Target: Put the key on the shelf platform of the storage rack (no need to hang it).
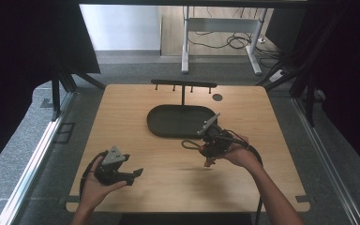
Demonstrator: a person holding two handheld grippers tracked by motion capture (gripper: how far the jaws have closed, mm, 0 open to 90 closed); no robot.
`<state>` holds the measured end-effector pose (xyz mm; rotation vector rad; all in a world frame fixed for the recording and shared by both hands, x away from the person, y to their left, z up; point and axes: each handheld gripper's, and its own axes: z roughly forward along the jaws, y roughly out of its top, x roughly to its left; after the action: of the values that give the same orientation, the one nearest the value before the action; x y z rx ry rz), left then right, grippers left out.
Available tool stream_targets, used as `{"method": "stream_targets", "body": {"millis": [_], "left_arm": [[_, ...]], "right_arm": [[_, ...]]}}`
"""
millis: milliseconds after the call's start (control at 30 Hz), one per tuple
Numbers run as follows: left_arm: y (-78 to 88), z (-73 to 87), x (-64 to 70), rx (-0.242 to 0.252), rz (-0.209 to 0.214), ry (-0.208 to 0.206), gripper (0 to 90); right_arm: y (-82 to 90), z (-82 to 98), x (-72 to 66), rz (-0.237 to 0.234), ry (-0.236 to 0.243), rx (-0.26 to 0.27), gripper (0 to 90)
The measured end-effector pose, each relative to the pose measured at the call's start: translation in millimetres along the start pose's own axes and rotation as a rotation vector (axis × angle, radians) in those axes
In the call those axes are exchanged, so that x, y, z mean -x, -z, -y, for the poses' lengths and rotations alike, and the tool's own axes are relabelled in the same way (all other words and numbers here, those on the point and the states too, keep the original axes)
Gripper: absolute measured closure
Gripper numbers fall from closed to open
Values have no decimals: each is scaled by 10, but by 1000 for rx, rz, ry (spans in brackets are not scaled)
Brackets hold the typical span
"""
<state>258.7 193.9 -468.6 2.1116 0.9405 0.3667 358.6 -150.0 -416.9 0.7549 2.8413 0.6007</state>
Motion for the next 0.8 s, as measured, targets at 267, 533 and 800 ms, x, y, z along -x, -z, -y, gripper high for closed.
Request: {"method": "stream_targets", "body": {"millis": [267,533,800], "left_arm": [[5,-2,0,2,1,1,251],[8,-1,-4,1,3,2,251],[2,-4,6,-2,3,-1,251]], "right_arm": [[89,-81,23,13,4,11,667],[147,-134,64,21,-2,17,667],[188,-175,132,26,-19,25,667]]}}
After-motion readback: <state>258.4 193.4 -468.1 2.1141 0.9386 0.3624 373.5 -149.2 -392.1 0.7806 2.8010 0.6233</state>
